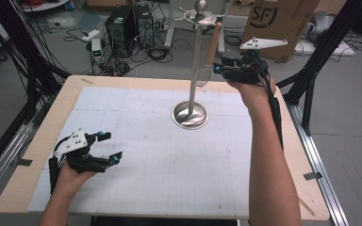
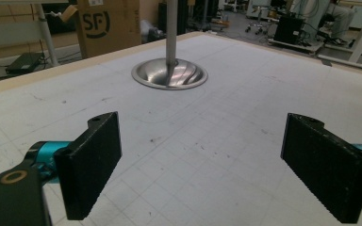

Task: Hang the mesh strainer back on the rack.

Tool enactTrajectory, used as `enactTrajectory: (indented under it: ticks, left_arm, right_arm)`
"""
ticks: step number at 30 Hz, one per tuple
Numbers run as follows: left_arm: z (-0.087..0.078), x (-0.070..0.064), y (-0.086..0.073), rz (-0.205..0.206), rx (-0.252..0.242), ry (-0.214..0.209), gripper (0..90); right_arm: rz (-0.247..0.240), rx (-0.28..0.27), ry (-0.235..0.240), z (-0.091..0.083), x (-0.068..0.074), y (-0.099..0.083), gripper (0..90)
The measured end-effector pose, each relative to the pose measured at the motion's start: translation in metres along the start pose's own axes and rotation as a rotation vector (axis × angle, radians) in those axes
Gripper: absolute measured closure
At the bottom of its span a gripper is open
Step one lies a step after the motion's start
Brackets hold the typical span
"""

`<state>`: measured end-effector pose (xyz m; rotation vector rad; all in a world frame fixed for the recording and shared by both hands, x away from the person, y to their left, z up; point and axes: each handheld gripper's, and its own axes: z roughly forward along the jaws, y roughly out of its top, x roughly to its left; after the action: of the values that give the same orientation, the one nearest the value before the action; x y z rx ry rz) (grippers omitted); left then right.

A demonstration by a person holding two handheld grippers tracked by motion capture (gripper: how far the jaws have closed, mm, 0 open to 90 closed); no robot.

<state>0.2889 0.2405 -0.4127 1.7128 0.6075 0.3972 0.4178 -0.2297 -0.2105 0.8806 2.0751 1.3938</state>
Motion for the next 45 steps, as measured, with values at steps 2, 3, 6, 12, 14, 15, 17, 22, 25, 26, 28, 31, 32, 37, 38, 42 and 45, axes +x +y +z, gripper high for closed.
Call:
enactTrajectory:
  ticks: [2,3,6,12,14,15,17,22,25,26,28,31,32,37,38,42,45]
  left_arm:
    - [0.000,0.000,0.000,0.000,0.001,0.000,13.4]
    - [0.000,0.000,0.000,0.000,0.000,0.000,13.4]
    - [0.000,0.000,0.000,0.000,0.000,0.001,13.4]
    - [0.000,0.000,0.000,0.000,0.001,0.000,13.4]
    - [0.000,0.000,0.000,0.000,0.002,-0.001,13.4]
    - [0.000,0.000,0.000,0.001,0.001,0.000,13.5]
    - [0.000,0.000,0.000,0.000,0.001,0.000,13.4]
    - [0.000,0.000,0.000,0.002,0.005,0.001,13.5]
    - [0.001,-0.001,0.000,-0.002,0.003,0.001,13.4]
    - [0.001,0.000,0.000,0.000,0.005,-0.002,13.4]
    - [0.001,-0.001,0.000,-0.001,0.007,-0.001,13.5]
    - [0.000,0.000,0.000,0.003,0.007,0.001,13.4]
    - [0.000,0.000,0.000,0.002,0.005,0.001,13.4]
    - [0.000,0.000,0.000,0.002,0.006,0.001,13.4]
    - [0.000,0.000,0.000,0.003,0.007,0.002,13.5]
    - [0.000,0.000,0.000,0.004,0.007,0.002,13.4]
    - [0.000,-0.001,0.000,0.003,0.006,-0.002,13.4]
  right_arm:
    - [-0.001,-0.003,0.000,-0.002,0.002,0.000,54.7]
    - [-0.003,-0.001,0.001,-0.004,0.004,0.000,54.3]
    - [-0.020,0.003,0.000,-0.007,0.006,-0.001,52.3]
    - [-0.042,-0.002,0.003,-0.016,0.013,-0.009,48.0]
    - [-0.043,-0.008,0.010,-0.019,0.015,-0.012,47.2]
    - [-0.049,-0.010,0.012,-0.021,0.016,-0.014,46.7]
    - [-0.056,-0.011,0.014,-0.024,0.017,-0.018,46.2]
    - [-0.065,-0.033,0.030,-0.033,0.022,-0.026,44.4]
    - [-0.073,-0.047,0.040,-0.038,0.025,-0.032,43.3]
    - [-0.080,-0.054,0.039,-0.040,0.025,-0.034,42.6]
    - [-0.087,-0.051,0.026,-0.042,0.026,-0.039,40.9]
    - [-0.087,-0.063,0.031,-0.044,0.027,-0.048,40.3]
    - [-0.081,-0.061,0.030,-0.044,0.028,-0.050,40.1]
    - [-0.082,-0.063,0.041,-0.047,0.033,-0.063,40.1]
    - [-0.087,-0.066,0.039,-0.048,0.033,-0.066,40.1]
    - [-0.069,-0.073,0.049,-0.052,0.035,-0.078,39.6]
    - [-0.060,-0.082,0.058,-0.053,0.037,-0.088,39.1]
